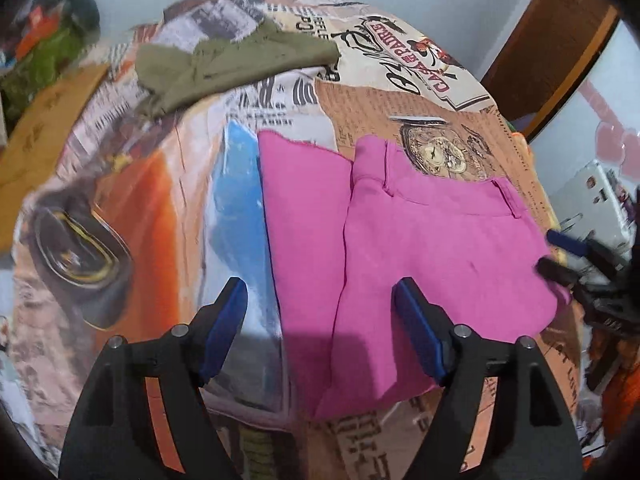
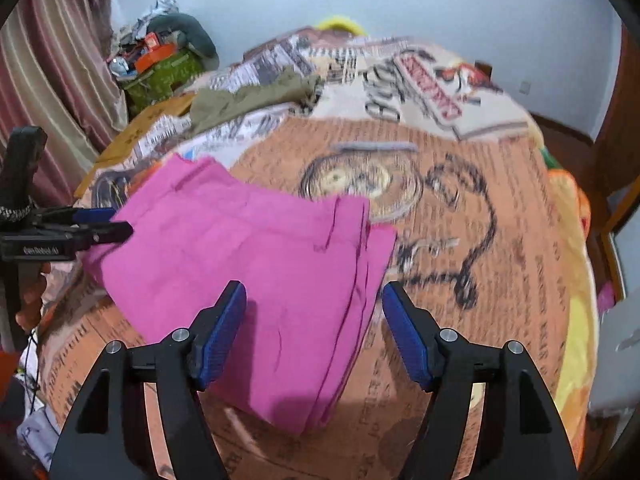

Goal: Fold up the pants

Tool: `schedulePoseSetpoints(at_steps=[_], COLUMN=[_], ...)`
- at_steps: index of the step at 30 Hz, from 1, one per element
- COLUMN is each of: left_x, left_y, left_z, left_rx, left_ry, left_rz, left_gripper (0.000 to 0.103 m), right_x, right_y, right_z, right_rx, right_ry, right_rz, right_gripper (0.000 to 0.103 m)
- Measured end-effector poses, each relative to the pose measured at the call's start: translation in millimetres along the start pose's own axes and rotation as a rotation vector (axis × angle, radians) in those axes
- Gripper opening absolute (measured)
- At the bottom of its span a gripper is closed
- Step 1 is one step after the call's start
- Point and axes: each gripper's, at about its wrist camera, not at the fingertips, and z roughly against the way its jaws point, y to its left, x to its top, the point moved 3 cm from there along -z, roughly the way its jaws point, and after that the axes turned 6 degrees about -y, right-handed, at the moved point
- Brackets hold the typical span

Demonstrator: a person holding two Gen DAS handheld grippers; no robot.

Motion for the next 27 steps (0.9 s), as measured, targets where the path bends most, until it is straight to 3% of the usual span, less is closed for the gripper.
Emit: schedulePoseSetpoints(at_steps=[10,18,20,22,27], left_x=[12.6,19.7,20.3,21.0,20.5], left_y=[3.8,4.7,3.7,0.5,-14.1], left_z=[-15.0,-24.4,-25.2,-24.0,-21.3], left_rx=[-0.061,-0.091,-0.098,-0.106,-0.089], left_ry=[0.020,0.031,0.030,0.025,0.005], left_rz=[0.033,0.040,0.034,0.019,-0.038], left_gripper=[0.077,0.075,0.068,0.053,0.032], right_x=[-11.4,-8.3,-7.6,-7.8,-7.9], right_y=[-18.1,-25.8,-28.7,-31.9,-31.3], right_z=[-14.5,-21.3,-22.1,-23.2,-24.5], right_rx=[0.113,0.177,0.186,0.192,0.210], right_ry=[0.048,0.055,0.049,0.048,0.044], right_rz=[-0.174,-0.243,-0.264,-0.288,-0.295], right_gripper=[0.067,0.067,0.063,0.050,0.029])
